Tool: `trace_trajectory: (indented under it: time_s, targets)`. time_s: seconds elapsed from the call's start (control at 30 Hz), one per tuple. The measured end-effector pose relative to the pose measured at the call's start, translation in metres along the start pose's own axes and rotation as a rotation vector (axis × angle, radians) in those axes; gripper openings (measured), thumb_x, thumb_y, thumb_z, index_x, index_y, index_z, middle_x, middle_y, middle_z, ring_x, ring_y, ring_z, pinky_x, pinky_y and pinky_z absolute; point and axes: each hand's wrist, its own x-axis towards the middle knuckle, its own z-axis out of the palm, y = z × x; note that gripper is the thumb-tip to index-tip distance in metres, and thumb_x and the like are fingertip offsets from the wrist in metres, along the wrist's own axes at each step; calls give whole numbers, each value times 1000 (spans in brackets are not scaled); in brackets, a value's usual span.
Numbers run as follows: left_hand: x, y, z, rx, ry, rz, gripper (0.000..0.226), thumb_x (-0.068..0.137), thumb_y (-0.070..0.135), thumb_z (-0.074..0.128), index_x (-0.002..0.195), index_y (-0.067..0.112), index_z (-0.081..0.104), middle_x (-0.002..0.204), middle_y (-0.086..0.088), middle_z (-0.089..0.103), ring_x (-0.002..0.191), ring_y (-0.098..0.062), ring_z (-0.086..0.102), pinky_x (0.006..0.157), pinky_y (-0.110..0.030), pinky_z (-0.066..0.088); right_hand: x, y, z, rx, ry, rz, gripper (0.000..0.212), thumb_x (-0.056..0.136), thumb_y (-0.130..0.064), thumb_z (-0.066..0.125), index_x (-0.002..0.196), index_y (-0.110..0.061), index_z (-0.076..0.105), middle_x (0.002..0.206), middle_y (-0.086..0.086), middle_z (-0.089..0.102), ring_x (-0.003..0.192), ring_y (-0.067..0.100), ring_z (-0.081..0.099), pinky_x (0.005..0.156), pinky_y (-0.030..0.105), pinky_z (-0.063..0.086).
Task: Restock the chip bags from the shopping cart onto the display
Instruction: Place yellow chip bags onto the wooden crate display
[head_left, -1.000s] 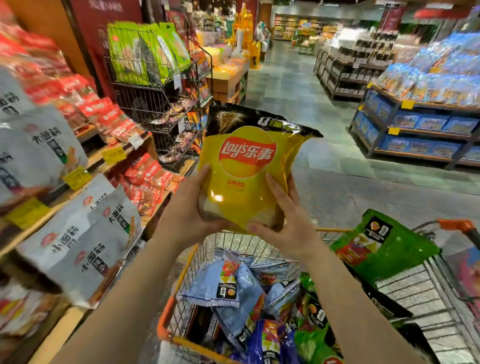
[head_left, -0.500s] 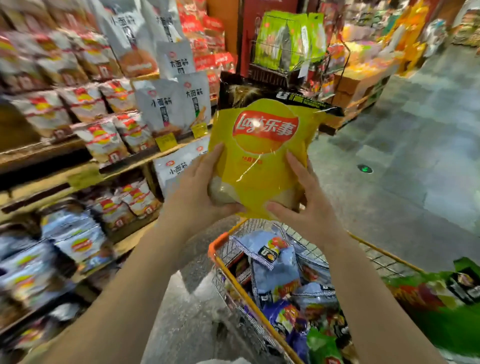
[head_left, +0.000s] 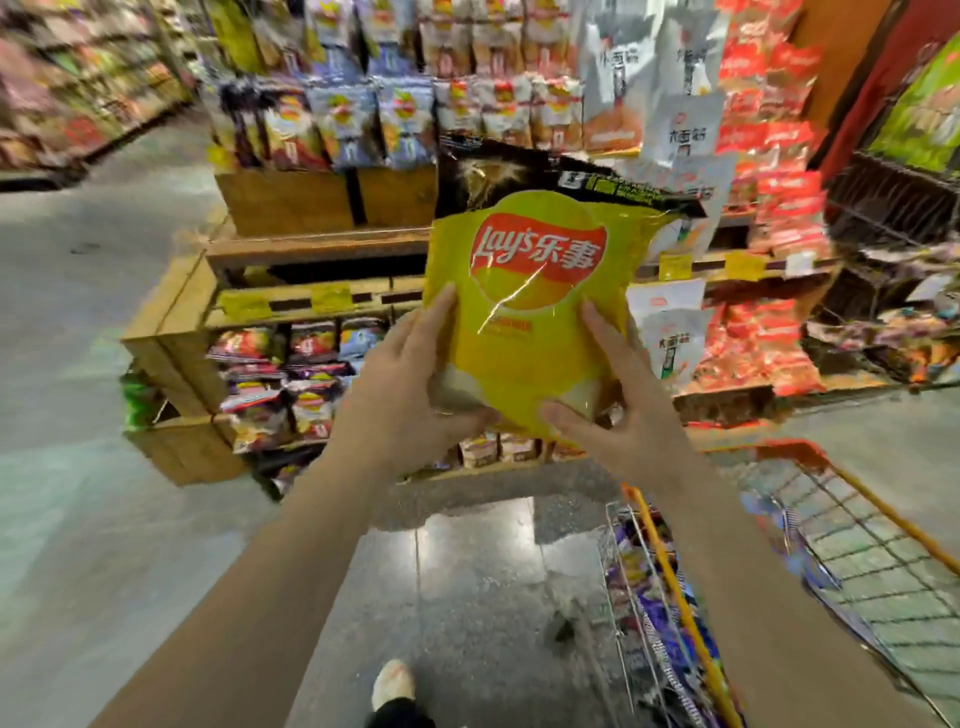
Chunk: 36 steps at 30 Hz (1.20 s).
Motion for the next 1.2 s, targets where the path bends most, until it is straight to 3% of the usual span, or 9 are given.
trace_trajectory:
  time_s: [0.2, 0.3, 0.5, 0.73, 0.87, 0.93, 1.07, 1.13, 1.2]
  targets:
    - [-43, -44, -54, 62, 123, -125, 114, 61, 58, 80, 140, 51, -2, 147, -2, 35, 130, -24, 37, 98, -44, 40, 29, -20, 73, 50, -174, -73, 77, 75, -48, 70, 129, -73, 21, 156, -17, 5, 145, 8, 10, 109, 26, 37]
    - [-60, -77, -81, 57, 179, -168, 113, 60, 54, 81, 143, 43, 5, 143, -3, 39, 126, -22, 40, 92, -38, 40, 45, -31, 120, 67, -208, -75, 79, 73, -44, 71, 128, -73, 21, 157, -15, 5, 145, 4, 8, 105, 10, 30]
    - [-92, -180, -158, 127, 214, -282, 112, 51, 78, 60, 143, 46, 5, 142, -4, 41, 123, -28, 45, 87, -45, 46, 86, -62, 248, 131, -315, -91, 81, 75, -38, 72, 128, -72, 21, 157, -9, 7, 144, 6, 10, 93, -4, 28]
    - [-120, -293, -249, 167, 234, -368, 115, 55, 67, 74, 147, 38, 11, 139, -6, 43, 118, -27, 47, 85, -37, 42, 141, -103, 389, 154, -429, -92, 81, 75, -44, 73, 126, -76, 18, 156, -15, 6, 142, 3, 13, 92, -5, 27]
    - [-122, -348, -288, 172, 211, -432, 113, 55, 58, 76, 144, 40, 8, 145, -1, 37, 125, -23, 40, 92, -37, 40, 164, -113, 460, 180, -438, -84, 80, 74, -44, 72, 128, -74, 20, 155, -15, 9, 144, 2, 12, 108, 15, 29]
    - [-122, -373, -301, 180, 186, -464, 116, 54, 59, 76, 147, 38, 9, 147, 1, 35, 127, -22, 38, 94, -39, 40, 173, -114, 489, 180, -447, -50, 80, 73, -45, 71, 125, -76, 19, 154, -16, 13, 144, 3, 12, 109, 16, 28]
    - [-114, -421, -318, 187, 175, -510, 118, 58, 50, 83, 149, 34, 10, 146, 1, 35, 126, -22, 38, 95, -38, 38, 204, -112, 533, 185, -502, -8, 80, 76, -44, 73, 126, -75, 19, 151, -22, 11, 137, -14, 10, 99, 0, 24]
    - [-104, -448, -325, 196, 178, -534, 118, 59, 50, 83, 146, 39, 5, 146, 1, 35, 126, -21, 38, 95, -38, 38, 227, -107, 556, 200, -528, -10, 80, 79, -36, 73, 130, -67, 20, 149, -25, 9, 123, -32, 6, 90, -8, 21]
    - [-92, -476, -335, 206, 189, -543, 115, 59, 50, 83, 139, 45, 1, 146, 0, 35, 126, -22, 39, 96, -40, 39, 253, -103, 580, 207, -548, -26, 80, 79, -30, 72, 130, -62, 20, 151, -20, 7, 115, -38, 3, 86, -12, 18]
